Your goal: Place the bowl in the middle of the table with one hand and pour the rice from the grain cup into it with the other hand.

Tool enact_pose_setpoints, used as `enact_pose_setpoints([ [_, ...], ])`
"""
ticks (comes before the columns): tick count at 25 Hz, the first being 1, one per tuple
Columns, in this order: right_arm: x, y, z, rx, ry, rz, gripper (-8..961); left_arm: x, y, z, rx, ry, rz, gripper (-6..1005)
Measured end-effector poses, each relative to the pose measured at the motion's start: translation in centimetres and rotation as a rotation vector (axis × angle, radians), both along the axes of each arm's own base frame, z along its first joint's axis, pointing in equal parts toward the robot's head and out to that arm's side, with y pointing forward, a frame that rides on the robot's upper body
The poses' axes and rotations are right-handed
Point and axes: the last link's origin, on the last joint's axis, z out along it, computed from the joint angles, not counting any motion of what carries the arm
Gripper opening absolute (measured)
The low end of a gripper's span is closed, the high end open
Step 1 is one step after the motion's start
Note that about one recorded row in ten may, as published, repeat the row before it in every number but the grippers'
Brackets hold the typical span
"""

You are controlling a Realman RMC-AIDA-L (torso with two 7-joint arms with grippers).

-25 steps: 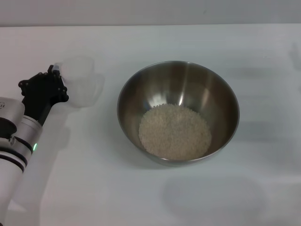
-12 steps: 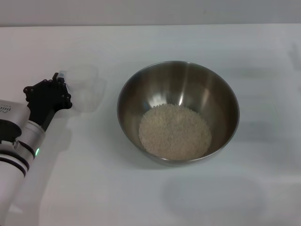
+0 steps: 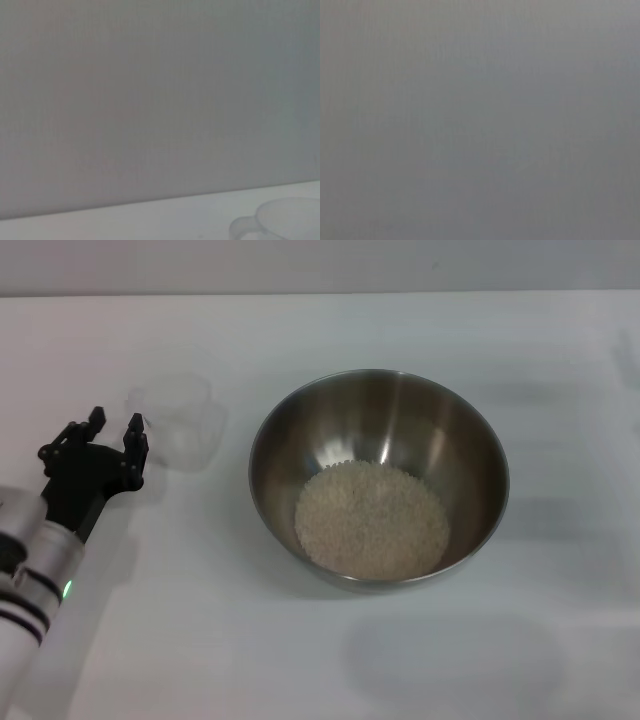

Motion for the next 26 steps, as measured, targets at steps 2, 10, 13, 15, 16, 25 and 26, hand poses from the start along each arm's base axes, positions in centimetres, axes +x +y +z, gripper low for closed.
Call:
enact_pose_setpoints([
  [2,0.0,0.0,0.0,0.000,0.000,-0.002,761,-0.1,-0.6,0.2,0.012,-0.001,-0.010,312],
  [10,0.2,-0.6,-1.4,-0.056,-0.027,-0.008,761,0.1,-4.2,2.2,0.148,-0.085,-0.127,452],
  [13,0.2,-1.0,-2.3,-0.098,-0.048,-0.001,761,0.7,-4.4,2.6,0.166,-0.122,-0.166,485],
  [15,0.1,-1.4,-3.7,-0.163,-0.068,0.003,761,1.2,-4.3,2.8,0.181,-0.155,-0.190,507],
  [16,0.1,-1.4,-3.7,-0.163,-0.068,0.003,761,1.4,-4.1,2.9,0.185,-0.165,-0.197,518],
  [25,1.2,-1.5,-5.1,-0.270,0.017,-0.054,761,3.0,-1.6,3.6,0.216,-0.184,-0.255,585],
  [26,1.2,-1.5,-5.1,-0.270,0.017,-0.054,761,3.0,-1.6,3.6,0.216,-0.184,-0.255,585],
])
